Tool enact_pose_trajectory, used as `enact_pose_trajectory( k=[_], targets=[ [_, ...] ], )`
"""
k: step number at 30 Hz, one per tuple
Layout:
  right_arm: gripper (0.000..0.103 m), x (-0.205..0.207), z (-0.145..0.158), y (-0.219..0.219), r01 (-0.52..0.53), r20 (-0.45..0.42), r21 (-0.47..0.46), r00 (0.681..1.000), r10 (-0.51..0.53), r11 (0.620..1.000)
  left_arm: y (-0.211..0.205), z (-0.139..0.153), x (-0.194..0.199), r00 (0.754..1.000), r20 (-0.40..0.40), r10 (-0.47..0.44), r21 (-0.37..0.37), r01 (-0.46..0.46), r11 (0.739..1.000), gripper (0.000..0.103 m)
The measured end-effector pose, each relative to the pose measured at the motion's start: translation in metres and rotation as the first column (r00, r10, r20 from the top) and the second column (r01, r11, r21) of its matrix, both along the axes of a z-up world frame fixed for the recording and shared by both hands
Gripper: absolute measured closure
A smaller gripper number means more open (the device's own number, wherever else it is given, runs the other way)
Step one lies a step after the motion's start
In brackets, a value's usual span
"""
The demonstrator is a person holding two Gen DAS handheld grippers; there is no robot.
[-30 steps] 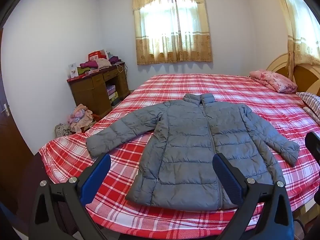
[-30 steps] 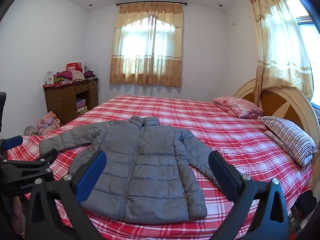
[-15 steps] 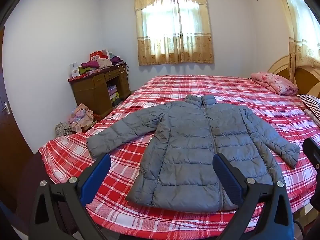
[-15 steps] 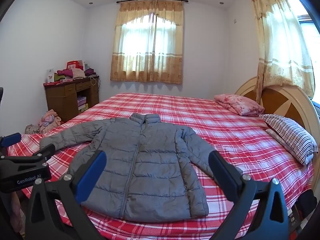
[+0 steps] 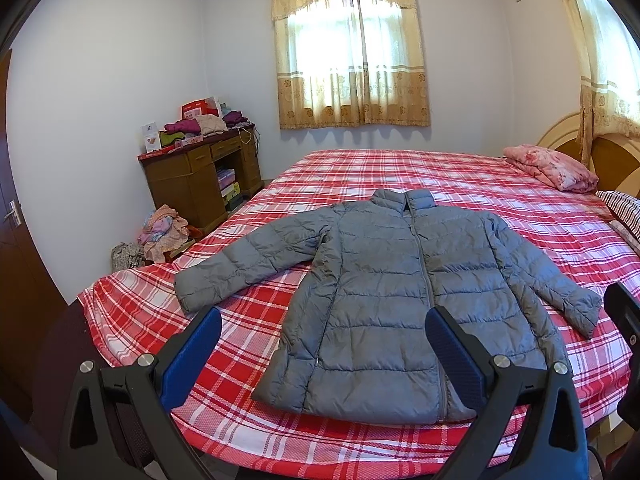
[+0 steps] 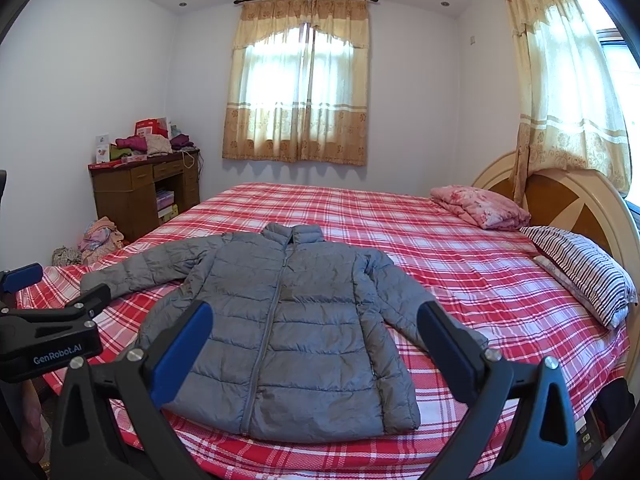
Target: Fold large clothes
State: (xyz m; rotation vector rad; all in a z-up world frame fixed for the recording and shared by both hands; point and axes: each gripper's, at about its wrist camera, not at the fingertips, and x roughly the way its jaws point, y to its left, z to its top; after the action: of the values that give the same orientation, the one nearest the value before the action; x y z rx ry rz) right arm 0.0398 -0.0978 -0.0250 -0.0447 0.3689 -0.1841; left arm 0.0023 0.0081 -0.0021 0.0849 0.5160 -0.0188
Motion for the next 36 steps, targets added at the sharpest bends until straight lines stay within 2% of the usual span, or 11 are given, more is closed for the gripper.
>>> enact_pose_trajectory(
  k=[36],
  targets=[
    [0.000,0.0019,-0.0040,0.0085,-0.014,-0.016,0.002,1.000,0.014,1.000,0.0002,-0.0011,-0.0009,1.000,0.004,0.002,-0.003,-0.002,1.000,0.001]
  ],
)
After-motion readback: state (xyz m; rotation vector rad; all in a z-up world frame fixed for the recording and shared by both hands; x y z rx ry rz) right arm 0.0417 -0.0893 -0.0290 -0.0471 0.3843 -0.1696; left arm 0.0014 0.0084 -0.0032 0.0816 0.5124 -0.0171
